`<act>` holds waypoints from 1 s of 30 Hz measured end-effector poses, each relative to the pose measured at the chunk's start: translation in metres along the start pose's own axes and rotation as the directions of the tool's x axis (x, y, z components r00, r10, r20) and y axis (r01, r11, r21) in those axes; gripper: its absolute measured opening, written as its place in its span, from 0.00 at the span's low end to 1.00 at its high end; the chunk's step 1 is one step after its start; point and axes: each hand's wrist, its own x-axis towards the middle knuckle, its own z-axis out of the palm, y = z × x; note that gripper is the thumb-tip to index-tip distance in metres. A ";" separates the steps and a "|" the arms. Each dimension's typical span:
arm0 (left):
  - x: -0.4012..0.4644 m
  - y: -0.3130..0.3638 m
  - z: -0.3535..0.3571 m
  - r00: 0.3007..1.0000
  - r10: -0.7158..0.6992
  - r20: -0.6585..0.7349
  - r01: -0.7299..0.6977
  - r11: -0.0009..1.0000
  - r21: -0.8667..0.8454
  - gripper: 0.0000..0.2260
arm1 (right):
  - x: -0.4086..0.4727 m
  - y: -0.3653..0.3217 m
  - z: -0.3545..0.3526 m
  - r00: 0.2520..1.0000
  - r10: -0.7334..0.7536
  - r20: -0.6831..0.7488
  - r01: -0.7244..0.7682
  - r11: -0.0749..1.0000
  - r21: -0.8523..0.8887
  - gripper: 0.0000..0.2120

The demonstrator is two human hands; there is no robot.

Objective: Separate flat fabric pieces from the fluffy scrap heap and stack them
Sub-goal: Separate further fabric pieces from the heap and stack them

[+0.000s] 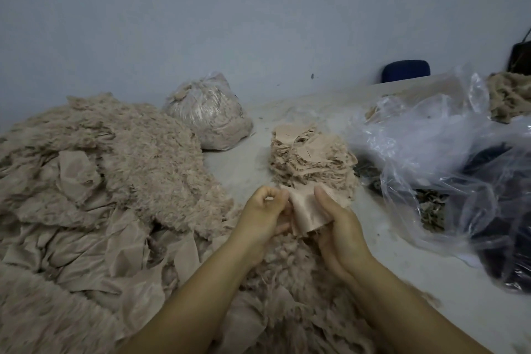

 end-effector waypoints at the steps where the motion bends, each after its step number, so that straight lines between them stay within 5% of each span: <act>1: 0.001 0.000 0.001 1.000 -0.013 0.015 0.013 1.000 -0.010 0.08 | 0.003 0.000 -0.001 1.000 -0.004 -0.027 0.005 1.000 0.002 0.14; 4: 0.003 -0.004 0.004 0.992 -0.093 0.081 0.094 0.996 -0.006 0.14 | 0.009 0.002 -0.001 0.998 -0.005 -0.067 0.009 0.998 0.058 0.14; 8: 0.015 -0.005 0.001 0.992 -0.119 0.047 0.119 0.993 -0.003 0.02 | 0.021 0.002 -0.010 0.997 -0.069 -0.030 0.070 0.996 0.060 0.25; 12: 0.032 -0.004 -0.003 0.996 -0.094 0.009 0.094 0.995 0.044 0.05 | 0.041 -0.009 -0.025 0.969 -0.245 0.014 0.228 0.877 -0.423 0.25; 16: 0.044 -0.013 0.003 0.996 -0.035 -0.080 0.049 0.984 0.173 0.08 | 0.063 -0.005 -0.038 0.951 -0.309 0.033 0.246 0.686 -0.684 0.15; 19: 0.048 -0.026 -0.004 0.996 0.060 -0.066 -0.015 0.841 0.540 0.10 | 0.068 0.003 -0.049 0.959 -0.275 0.066 0.196 0.477 -0.857 0.11; 21: 0.047 -0.029 -0.011 0.994 0.108 -0.021 -0.058 0.677 0.734 0.10 | 0.067 0.006 -0.054 0.956 -0.270 0.114 0.196 0.299 -0.934 0.10; 23: 0.043 -0.023 -0.021 0.985 0.159 0.064 -0.154 0.657 0.738 0.09 | 0.057 0.006 -0.051 0.929 -0.339 0.149 0.214 0.163 -0.963 0.10; 26: 0.026 -0.006 -0.050 0.907 0.072 0.414 -0.335 0.717 0.611 0.11 | 0.025 0.009 -0.032 0.853 -0.415 0.316 0.438 0.240 -0.866 0.07; 28: 0.011 -0.001 -0.071 0.815 -0.080 0.574 -0.432 0.576 0.694 0.19 | 0.000 0.021 -0.024 0.831 -0.216 0.513 0.556 0.269 -0.787 0.15; 30: 0.000 -0.005 -0.087 0.800 -0.141 0.583 -0.473 0.449 0.758 0.14 | -0.013 0.039 -0.025 0.786 -0.035 0.617 0.609 0.218 -0.763 0.17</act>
